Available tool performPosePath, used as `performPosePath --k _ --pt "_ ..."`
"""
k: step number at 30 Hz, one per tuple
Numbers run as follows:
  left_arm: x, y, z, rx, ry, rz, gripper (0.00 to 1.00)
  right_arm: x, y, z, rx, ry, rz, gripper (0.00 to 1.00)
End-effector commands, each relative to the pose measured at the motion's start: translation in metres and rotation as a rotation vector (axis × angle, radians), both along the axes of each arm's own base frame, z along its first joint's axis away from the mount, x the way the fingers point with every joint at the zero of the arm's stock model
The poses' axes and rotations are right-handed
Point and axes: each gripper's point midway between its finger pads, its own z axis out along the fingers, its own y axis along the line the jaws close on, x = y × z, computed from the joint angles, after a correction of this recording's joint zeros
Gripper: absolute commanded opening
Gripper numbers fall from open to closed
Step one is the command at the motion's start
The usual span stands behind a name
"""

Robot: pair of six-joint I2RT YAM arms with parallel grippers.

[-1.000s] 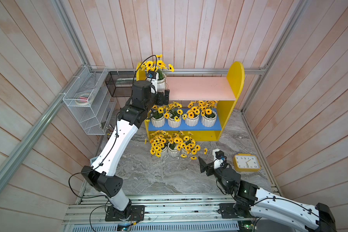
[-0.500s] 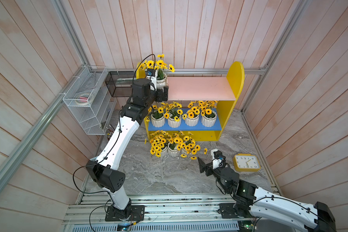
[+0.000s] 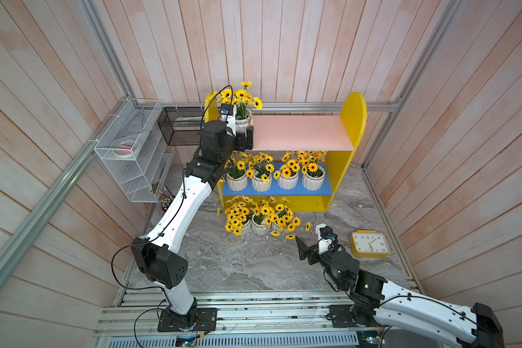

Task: Take the sunflower pots off the shelves
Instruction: Pick up the sunflower pot from the shelf.

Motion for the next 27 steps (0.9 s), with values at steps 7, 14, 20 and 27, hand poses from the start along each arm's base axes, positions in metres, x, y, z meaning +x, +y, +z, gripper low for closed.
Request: performPosePath --k 7,14,20,27 --pt "0.005 0.005 0.018 -0.064 -0.089 0.041 1.0 -0.001 0.001 0.001 0.009 -0.012 0.018 0.98" --pt "0.02 0.008 0.019 -0.031 -0.103 0.087 1.0 -0.002 0.002 0.002 0.018 -0.017 0.024 0.98" --pt "0.028 0.002 0.012 -0.025 -0.08 0.079 1.0 0.0 0.0 0.002 0.018 -0.019 0.019 0.98" --pt "0.034 0.0 0.009 -0.016 -0.084 0.081 1.0 0.0 0.0 0.001 0.023 -0.016 0.02 0.98"
